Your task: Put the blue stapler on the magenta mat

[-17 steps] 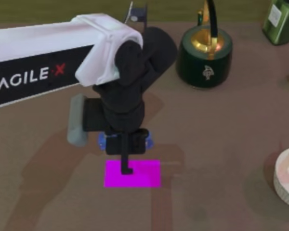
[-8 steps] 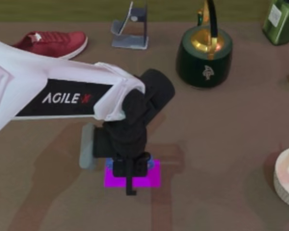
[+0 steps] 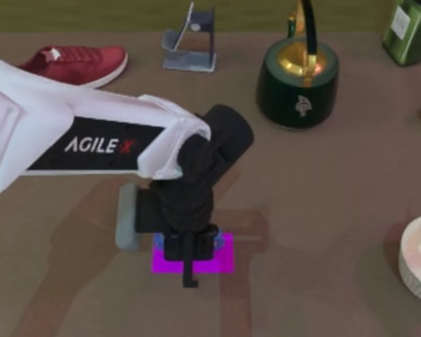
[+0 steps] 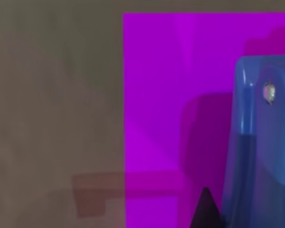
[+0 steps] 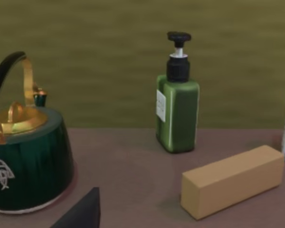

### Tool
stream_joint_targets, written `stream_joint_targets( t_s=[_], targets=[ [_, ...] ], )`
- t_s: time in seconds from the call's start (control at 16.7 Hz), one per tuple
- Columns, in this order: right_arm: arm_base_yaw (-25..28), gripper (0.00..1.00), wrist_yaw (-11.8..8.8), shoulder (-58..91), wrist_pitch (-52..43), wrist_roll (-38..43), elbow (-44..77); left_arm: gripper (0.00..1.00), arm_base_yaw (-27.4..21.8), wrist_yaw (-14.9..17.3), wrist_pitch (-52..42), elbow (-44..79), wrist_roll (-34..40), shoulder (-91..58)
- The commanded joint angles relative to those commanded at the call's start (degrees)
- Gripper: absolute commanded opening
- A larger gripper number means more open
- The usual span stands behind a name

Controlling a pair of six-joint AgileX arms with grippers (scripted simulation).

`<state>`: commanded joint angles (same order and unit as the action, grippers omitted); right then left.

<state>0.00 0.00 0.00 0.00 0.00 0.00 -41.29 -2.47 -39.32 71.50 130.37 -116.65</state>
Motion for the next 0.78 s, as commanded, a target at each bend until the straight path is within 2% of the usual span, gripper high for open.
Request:
stream_joint_targets(
  t_s=[0.6, 0.78],
  targets=[
    [0.00, 1.00, 0.00, 0.00, 0.00, 0.00, 0.00, 0.98, 0.00, 0.00, 0.00, 0.00, 0.00, 0.00],
    [0.00, 1.00, 0.00, 0.00, 0.00, 0.00, 0.00, 1.00, 0.00, 0.00, 0.00, 0.00, 0.00, 0.00]
  ],
)
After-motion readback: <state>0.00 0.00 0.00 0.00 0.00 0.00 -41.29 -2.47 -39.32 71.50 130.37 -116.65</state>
